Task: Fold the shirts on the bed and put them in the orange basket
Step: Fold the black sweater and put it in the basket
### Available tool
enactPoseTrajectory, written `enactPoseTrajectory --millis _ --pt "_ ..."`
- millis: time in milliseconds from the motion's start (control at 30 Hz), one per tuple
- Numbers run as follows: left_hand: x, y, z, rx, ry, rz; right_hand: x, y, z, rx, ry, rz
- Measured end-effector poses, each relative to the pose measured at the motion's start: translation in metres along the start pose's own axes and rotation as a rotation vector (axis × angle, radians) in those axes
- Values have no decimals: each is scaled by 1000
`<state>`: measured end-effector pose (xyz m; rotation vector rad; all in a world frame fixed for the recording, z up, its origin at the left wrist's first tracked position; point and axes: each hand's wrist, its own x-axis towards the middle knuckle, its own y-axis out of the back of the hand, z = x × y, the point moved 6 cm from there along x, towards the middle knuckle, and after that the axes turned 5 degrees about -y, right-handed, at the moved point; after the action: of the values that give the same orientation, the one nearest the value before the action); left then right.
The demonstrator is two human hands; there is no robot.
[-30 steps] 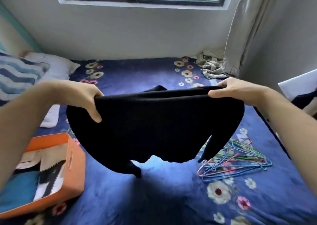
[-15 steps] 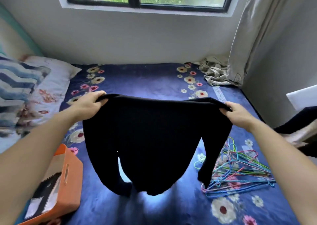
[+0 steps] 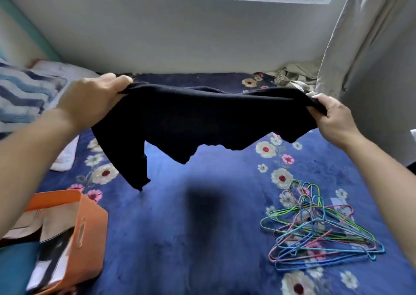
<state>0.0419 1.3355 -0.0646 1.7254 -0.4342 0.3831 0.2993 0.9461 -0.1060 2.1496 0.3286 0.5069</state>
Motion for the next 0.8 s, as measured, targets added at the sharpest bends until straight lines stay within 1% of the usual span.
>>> enactPoseTrajectory --millis 67,133,200,267,367,433,500,567,600,633,700,733,767,800 --pt "-23 -11 18 -32 -100 -21 -14 -20 15 -6 -26 -82" --pt "-58 -36 39 -60 -155 -115 -37 -49 35 -45 -70 -190" --pt "-102 -73 62 -85 -165 -247 -68 -85 52 -96 -118 -333" --pt "-150 -117 87 -144 -136 -388 -105 -125 73 -214 -143 -462" --pt "-227 -180 133 -189 -68 -632 -172 -186 116 -480 -219 -648" --pt "-274 -213 162 -214 -32 -769 -215 -218 139 -579 -247 -757" --pt "-320 -240 189 -265 -11 -884 -254 -244 157 -696 -228 -840" --pt "-362 -262 211 -338 34 -956 -287 -260 170 -777 -192 -885" --pt "-364 -261 219 -332 30 -982 -295 -262 174 -804 -186 -893" --pt "-374 -263 230 -327 17 -1005 -309 -270 180 -838 -190 -937" --pt "-393 -275 241 -335 139 -1104 -331 -288 189 -917 -179 -1029" --pt "-404 -282 246 -357 229 -1190 -340 -299 191 -938 -185 -1075" --pt "-411 -290 249 -395 318 -1299 -340 -307 186 -928 -193 -1077" --pt "-415 -300 255 -456 413 -1332 -340 -320 181 -892 -207 -1056"
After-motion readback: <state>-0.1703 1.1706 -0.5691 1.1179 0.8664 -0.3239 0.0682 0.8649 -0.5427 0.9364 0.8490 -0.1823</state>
